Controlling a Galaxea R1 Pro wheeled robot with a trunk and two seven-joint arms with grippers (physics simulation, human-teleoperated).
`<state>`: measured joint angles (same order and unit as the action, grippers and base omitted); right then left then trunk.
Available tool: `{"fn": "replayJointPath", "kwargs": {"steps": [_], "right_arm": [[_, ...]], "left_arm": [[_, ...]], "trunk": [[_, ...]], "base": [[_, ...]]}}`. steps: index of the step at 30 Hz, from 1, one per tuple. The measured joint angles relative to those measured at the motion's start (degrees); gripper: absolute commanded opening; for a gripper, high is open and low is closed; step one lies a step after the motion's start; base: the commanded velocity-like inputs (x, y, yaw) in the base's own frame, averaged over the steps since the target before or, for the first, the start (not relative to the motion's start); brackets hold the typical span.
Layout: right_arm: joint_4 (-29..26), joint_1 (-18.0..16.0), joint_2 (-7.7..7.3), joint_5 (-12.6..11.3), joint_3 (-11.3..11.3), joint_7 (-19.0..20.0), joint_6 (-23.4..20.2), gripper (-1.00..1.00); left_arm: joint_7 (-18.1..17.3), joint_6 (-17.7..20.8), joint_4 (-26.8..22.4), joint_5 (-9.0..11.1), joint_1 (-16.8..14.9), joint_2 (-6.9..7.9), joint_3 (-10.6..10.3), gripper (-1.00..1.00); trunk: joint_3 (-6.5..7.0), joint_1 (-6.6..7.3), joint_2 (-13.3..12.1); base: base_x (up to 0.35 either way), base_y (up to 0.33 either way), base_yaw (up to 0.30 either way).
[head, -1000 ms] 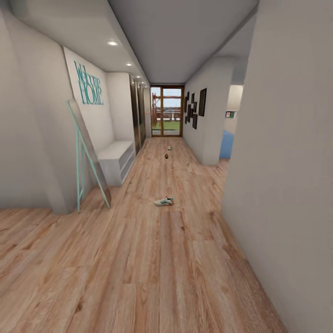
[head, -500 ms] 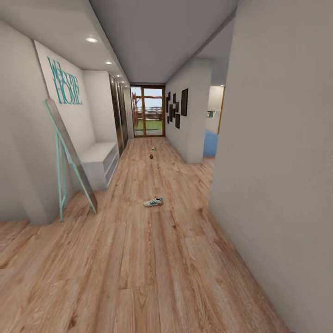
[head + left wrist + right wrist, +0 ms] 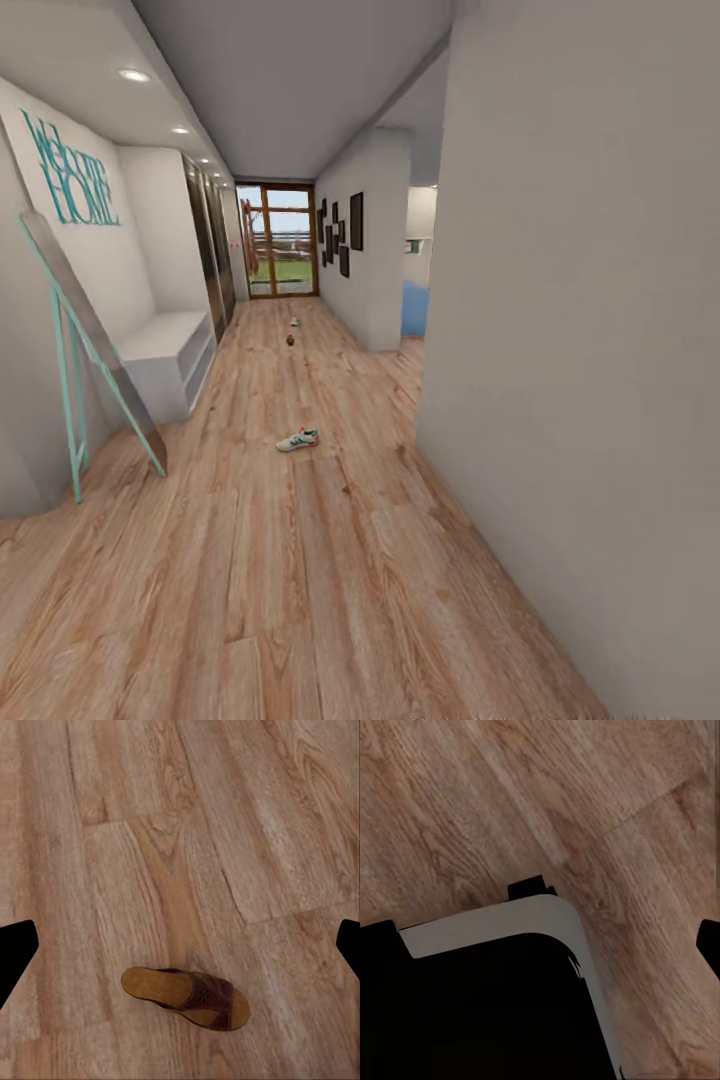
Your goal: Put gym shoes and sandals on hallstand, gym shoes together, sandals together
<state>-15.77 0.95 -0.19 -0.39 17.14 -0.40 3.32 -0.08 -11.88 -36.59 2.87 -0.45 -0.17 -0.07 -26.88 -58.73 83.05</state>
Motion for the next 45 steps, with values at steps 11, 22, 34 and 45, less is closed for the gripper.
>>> {"fn": "replayJointPath", "kwargs": {"steps": [11, 22, 34, 45], "right_arm": [[0.03, -0.01, -0.01, 0.0, -0.03, 0.0, 0.01, 1.0], [0.01, 0.0, 0.0, 0.0, 0.0, 0.0, 0.0, 1.0], [0.01, 0.0, 0.0, 0.0, 0.0, 0.0, 0.0, 1.0], [0.09, -0.01, 0.04, 0.49, -0.22, 0.0, 0.01, 1.0]], "left_arm": [[-0.01, 0.01, -0.02, -0.02, 0.01, 0.0, -0.03, 1.0], [-0.01, 0.0, 0.0, 0.0, -0.02, 0.0, 0.0, 1.0], [-0.01, 0.0, 0.0, 0.0, 0.0, 0.0, 0.0, 1.0], [0.0, 0.02, -0.03, -0.01, 0.0, 0.0, 0.0, 1.0]], "trunk": [[0.0, -0.02, -0.01], [0.0, 0.0, 0.0], [0.0, 0.0, 0.0], [0.0, 0.0, 0.0]], "base": [[-0.15, 0.151, -0.265], [-0.072, 0.089, -0.265], [-0.002, 0.017, -0.263], [0.0, 0.26, -0.07]]}}
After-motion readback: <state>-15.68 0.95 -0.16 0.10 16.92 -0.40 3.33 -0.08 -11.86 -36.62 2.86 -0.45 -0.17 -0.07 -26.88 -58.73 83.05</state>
